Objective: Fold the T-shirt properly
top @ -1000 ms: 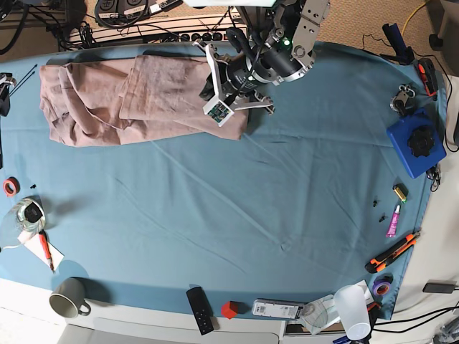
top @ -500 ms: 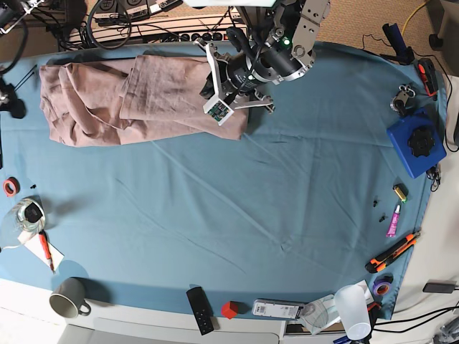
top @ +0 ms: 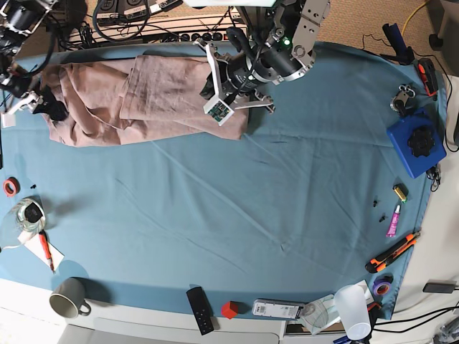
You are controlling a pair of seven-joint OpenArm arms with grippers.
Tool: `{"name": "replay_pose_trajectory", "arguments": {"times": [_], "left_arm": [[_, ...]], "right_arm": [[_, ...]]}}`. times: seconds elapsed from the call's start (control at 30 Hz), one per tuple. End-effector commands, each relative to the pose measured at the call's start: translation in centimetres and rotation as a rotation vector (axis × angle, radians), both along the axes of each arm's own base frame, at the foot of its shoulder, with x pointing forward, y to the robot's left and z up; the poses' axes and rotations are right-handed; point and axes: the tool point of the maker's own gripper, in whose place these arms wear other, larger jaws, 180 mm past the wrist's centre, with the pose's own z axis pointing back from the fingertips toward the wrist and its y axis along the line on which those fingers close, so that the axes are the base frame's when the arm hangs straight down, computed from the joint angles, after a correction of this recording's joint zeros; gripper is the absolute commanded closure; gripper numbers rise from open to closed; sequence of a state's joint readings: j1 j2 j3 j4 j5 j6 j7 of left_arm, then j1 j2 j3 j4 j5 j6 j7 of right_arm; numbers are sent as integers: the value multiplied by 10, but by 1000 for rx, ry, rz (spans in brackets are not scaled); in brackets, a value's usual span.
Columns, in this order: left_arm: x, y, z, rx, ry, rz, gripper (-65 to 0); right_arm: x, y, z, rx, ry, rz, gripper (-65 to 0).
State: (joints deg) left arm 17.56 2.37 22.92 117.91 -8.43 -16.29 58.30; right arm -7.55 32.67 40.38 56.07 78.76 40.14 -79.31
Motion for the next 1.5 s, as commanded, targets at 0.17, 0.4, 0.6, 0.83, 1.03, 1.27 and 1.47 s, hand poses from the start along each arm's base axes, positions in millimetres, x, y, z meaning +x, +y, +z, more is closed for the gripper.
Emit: {"name": "replay_pose_trajectory", "arguments": {"times": [0.17,0.4,0.6,0.83,1.03,1.27,1.47], "left_arm": [[4,-7,14,-48,-31,2,0],[5,-7,14,-49,-34,2,0],[4,-7,14,-48,-33,1,0],[4,-7,14,-49,-33,1,0],[4,-7,14,-49,-33,1,0],[-1,-13,18,-98,-3,-14,0],[-11,-17,35,-156,15,-30,0]], "right_arm": [[3,-3,9,3,-23,5,-359],[-14,15,-26,-65,148,126,-339],[-23,47,-47,-52,233,256,-98],[1,27,-31,-108,178,212,0],[38,-37,15,-280,92,79,0],[70,-104,57,-561,26,-62,0],[69,-91,65,-519,42,0,0]]}}
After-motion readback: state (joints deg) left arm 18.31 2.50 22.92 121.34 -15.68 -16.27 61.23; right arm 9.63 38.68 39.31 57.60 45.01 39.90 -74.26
